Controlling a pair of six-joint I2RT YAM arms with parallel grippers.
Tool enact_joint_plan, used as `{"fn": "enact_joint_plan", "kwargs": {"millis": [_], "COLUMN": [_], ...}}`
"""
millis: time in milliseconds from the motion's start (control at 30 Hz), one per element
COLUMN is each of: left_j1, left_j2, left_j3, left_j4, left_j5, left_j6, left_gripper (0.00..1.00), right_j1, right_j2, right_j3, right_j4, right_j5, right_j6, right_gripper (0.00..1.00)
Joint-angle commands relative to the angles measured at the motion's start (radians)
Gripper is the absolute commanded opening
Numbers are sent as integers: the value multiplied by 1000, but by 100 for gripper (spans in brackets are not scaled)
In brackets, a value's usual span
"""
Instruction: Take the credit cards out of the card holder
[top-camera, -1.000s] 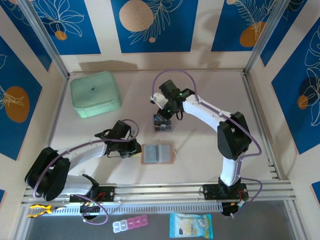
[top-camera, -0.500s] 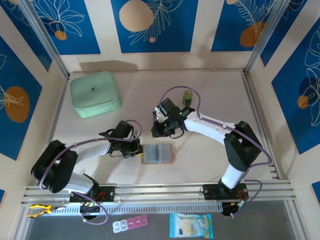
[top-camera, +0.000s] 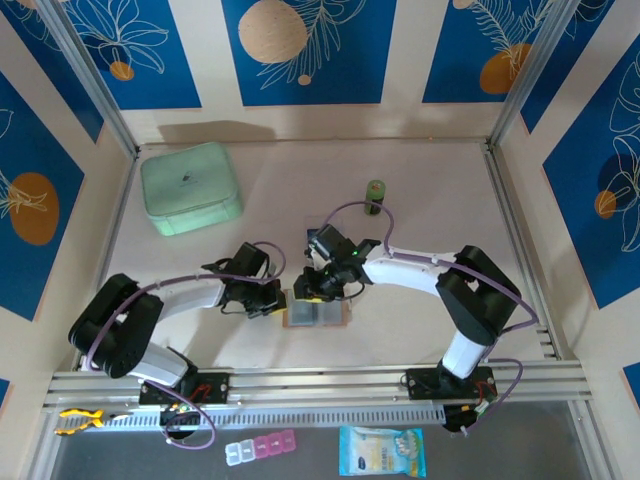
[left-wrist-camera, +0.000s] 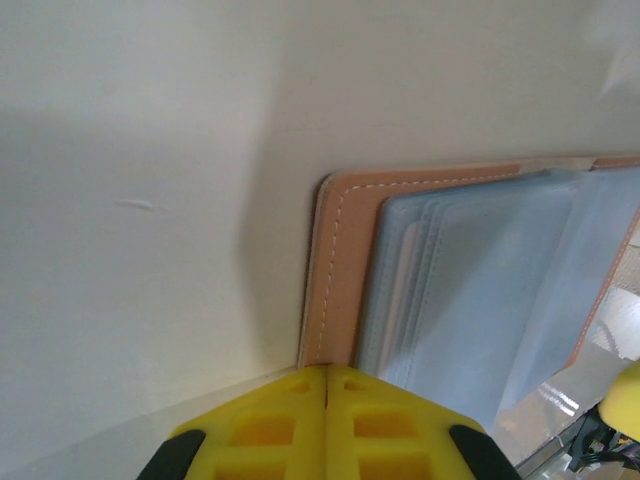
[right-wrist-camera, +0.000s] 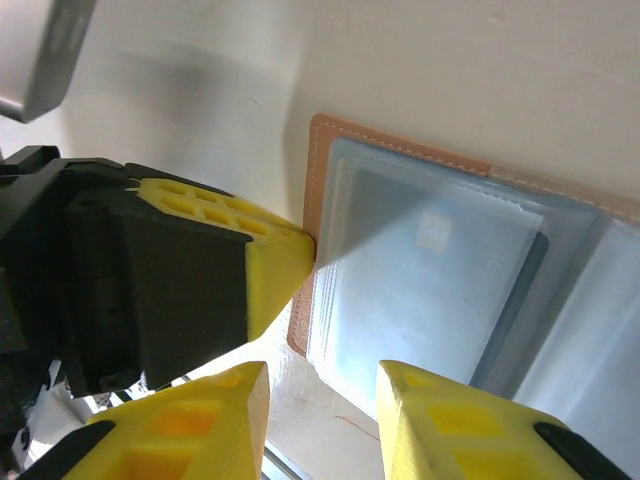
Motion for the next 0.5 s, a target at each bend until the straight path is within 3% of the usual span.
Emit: {"fn": "enact_joint_plan", "kwargs": {"millis": [0, 467], "left_j1": [-6, -5], "left_j2": [15, -13], "left_j3": [0, 1], "left_j4": [-51, -102], "left_j5": [-48, -90], "left_j6": [21, 32], "left_gripper": [1, 0], "right_j1": [18, 39], "right_j2": [23, 93], "right_j3": [-23, 5], "right_j4": [40, -12], "right_j5": [-28, 23], "right_j6": [52, 58], "right_gripper": [35, 35]}}
